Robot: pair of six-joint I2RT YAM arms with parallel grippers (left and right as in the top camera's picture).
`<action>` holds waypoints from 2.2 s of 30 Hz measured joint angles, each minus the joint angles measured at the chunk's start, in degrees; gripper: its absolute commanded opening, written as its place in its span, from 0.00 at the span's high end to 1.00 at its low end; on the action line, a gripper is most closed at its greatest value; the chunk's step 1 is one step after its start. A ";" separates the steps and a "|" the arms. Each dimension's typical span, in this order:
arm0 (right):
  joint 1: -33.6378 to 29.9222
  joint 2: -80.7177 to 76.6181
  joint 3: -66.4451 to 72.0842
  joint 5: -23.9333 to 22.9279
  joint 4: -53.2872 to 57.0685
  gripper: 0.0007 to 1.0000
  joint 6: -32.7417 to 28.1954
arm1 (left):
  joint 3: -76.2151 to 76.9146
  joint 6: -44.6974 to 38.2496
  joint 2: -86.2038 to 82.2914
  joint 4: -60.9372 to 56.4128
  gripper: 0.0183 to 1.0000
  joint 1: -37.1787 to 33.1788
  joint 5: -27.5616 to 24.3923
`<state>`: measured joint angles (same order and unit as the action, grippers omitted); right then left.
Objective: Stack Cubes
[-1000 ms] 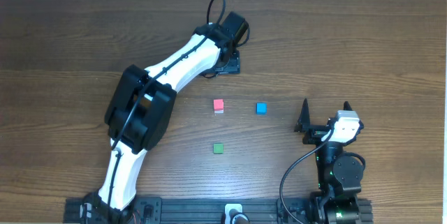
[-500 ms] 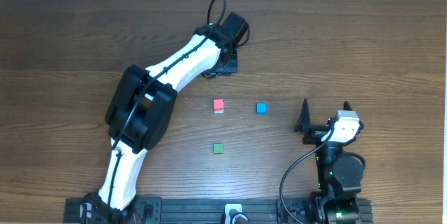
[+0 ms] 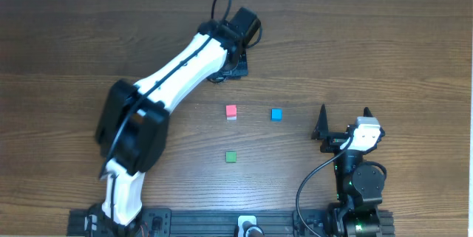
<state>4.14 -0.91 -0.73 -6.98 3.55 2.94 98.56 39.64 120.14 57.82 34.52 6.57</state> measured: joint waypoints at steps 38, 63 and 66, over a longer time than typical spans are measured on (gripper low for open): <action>0.00 0.00 0.00 -0.02 0.00 0.01 0.07 | -18.23 12.92 -13.09 -3.02 0.89 10.69 3.13; 0.00 0.00 0.00 -0.02 0.00 0.01 0.02 | -18.23 12.92 -12.44 -4.11 0.89 10.69 3.13; 0.00 0.00 0.00 -0.02 0.00 0.01 0.04 | -18.23 12.92 -12.31 -4.13 0.89 10.69 3.13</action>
<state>4.14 -0.91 -0.73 -7.01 3.55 2.98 80.34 52.56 107.83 53.69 45.21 9.69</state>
